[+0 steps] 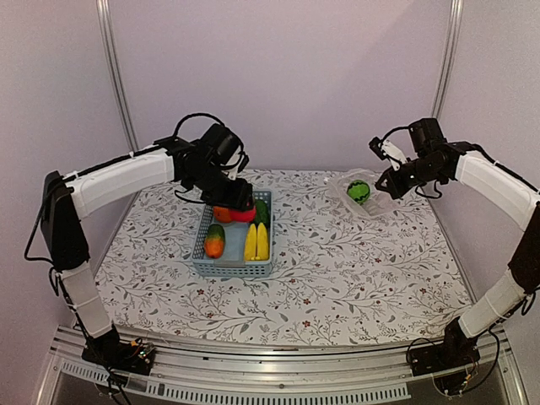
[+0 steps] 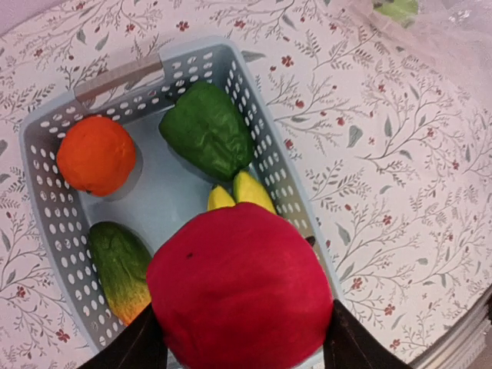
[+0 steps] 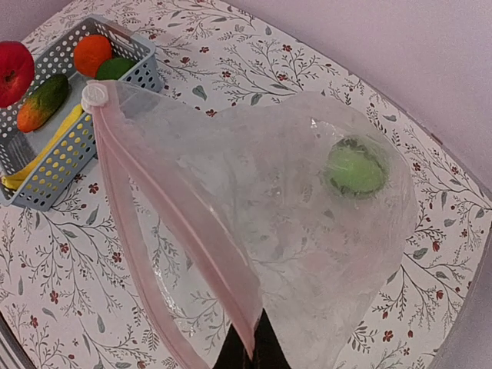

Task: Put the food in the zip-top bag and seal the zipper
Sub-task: Pick up the fake fruit from the bin, then place the fake fruit in the zipper food storage bag.

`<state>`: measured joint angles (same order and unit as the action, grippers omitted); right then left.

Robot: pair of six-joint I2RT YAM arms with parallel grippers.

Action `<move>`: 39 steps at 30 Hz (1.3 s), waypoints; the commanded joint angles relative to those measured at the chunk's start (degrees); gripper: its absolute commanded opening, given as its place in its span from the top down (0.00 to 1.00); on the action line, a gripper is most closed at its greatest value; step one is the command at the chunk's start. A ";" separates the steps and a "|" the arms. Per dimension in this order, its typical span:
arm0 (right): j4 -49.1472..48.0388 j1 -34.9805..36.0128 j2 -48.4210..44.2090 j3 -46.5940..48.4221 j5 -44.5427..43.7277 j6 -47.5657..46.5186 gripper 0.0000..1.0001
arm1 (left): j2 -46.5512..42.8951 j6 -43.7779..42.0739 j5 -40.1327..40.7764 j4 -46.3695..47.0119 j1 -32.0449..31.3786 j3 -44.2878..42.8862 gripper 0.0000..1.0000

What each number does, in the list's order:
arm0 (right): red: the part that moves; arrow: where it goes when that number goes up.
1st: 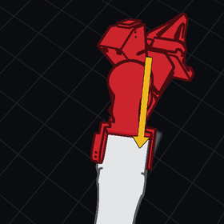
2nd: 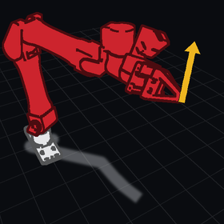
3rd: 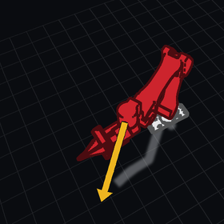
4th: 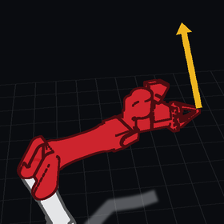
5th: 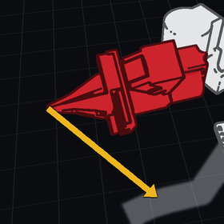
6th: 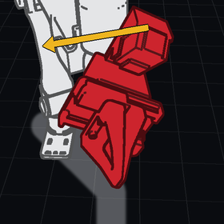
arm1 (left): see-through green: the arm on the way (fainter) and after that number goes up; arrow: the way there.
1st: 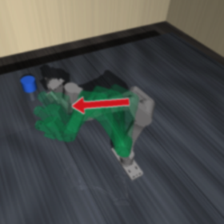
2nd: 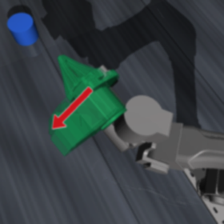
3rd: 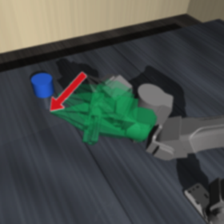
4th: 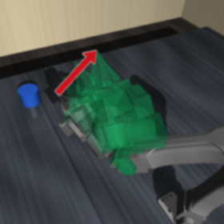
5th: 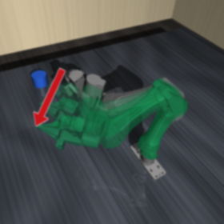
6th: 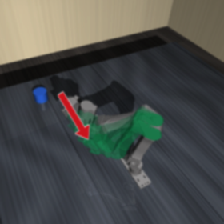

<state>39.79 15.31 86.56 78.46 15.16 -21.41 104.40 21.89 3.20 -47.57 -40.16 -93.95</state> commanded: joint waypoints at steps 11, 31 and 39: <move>3.46 3.81 4.28 9.86 0.17 0.35 1.00 | -7.68 -5.53 -9.16 38.63 -8.22 1.81 0.51; 8.71 4.58 6.86 18.07 7.78 3.62 1.00 | 4.88 -13.46 -3.84 44.34 -18.51 -7.87 0.52; 9.91 4.62 7.21 19.81 10.09 4.66 1.00 | 10.60 -18.75 6.11 38.32 -20.05 -14.04 0.48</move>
<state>48.42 19.51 93.14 96.88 23.09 -17.78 112.27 6.76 2.39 -5.21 -59.16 -103.98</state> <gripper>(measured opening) 0.007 0.616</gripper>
